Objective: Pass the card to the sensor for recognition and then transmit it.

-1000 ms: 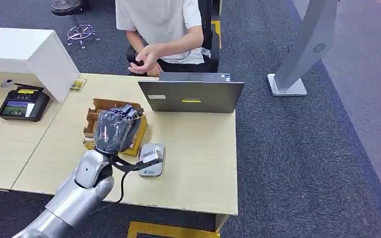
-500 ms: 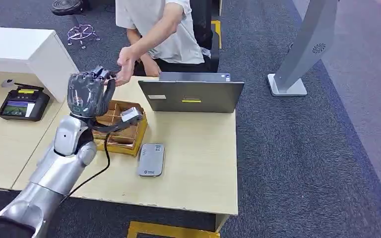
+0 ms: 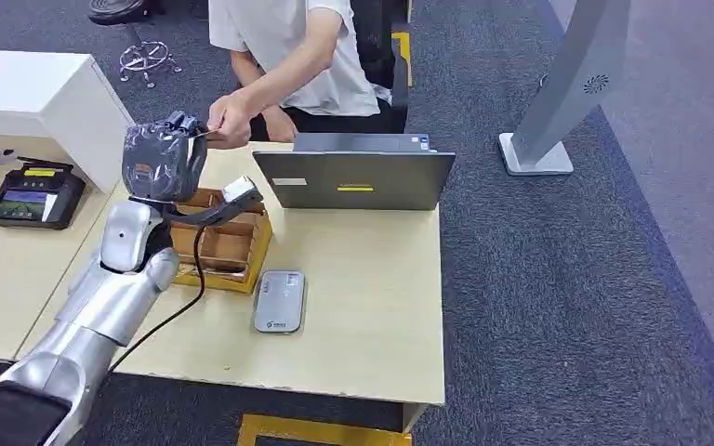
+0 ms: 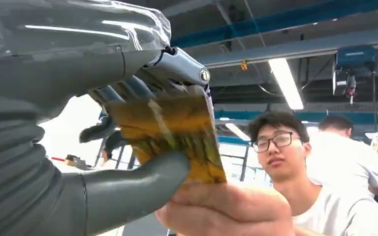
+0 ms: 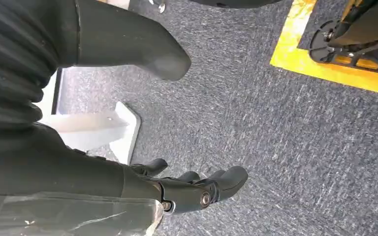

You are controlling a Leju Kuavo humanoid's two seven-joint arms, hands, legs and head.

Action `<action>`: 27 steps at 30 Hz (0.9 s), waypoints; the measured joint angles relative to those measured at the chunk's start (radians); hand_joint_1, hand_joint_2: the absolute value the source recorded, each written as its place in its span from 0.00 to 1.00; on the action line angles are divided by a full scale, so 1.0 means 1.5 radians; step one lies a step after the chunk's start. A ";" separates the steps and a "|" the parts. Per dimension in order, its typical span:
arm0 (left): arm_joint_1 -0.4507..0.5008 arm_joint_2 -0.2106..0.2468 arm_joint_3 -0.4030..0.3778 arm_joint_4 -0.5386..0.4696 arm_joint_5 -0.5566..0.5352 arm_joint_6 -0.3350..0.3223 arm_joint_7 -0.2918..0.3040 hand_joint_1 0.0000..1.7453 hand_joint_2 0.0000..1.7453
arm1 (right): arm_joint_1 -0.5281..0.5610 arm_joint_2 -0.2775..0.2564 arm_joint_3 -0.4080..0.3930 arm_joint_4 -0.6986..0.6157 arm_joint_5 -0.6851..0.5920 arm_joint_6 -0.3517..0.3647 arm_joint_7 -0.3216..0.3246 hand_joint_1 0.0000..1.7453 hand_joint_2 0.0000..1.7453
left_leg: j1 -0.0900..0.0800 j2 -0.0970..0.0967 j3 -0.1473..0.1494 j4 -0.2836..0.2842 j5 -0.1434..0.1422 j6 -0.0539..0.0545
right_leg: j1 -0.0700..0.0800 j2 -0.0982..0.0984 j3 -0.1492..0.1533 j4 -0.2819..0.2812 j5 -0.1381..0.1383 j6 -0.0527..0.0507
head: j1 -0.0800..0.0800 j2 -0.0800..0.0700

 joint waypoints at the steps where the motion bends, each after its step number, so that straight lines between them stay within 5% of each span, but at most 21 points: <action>1: -0.004 -0.004 0.000 0.001 0.006 -0.005 0.000 0.00 1.00 | 0.000 0.000 0.000 0.000 0.002 0.000 0.001 0.00 1.00 | 0.000 -0.001 0.000 0.000 0.000 0.000 | 0.000 0.000 0.000 0.000 0.000 0.000 | 0.000 0.000; 4: -0.030 -0.022 0.000 0.009 0.027 -0.035 0.000 0.00 1.00 | -0.004 0.000 0.001 0.000 0.009 0.001 0.002 0.00 1.00 | 0.000 -0.003 -0.001 0.000 0.000 0.000 | 0.000 -0.003 0.000 0.000 -0.001 0.000 | 0.000 0.000; 11: -0.047 -0.044 -0.001 0.011 0.055 -0.031 -0.004 0.00 1.00 | -0.004 0.001 0.000 0.000 0.013 0.001 0.005 0.00 1.00 | 0.000 -0.002 0.000 0.000 0.000 0.000 | 0.000 -0.002 0.001 0.000 0.000 0.000 | 0.001 0.000; 27: -0.006 -0.041 -0.008 -0.071 0.084 -0.057 -0.011 0.00 1.00 | 0.001 0.001 -0.001 0.000 0.009 -0.001 -0.006 0.00 1.00 | 0.000 -0.002 0.000 0.000 0.000 0.000 | 0.000 -0.002 0.001 0.001 0.000 -0.001 | 0.000 0.000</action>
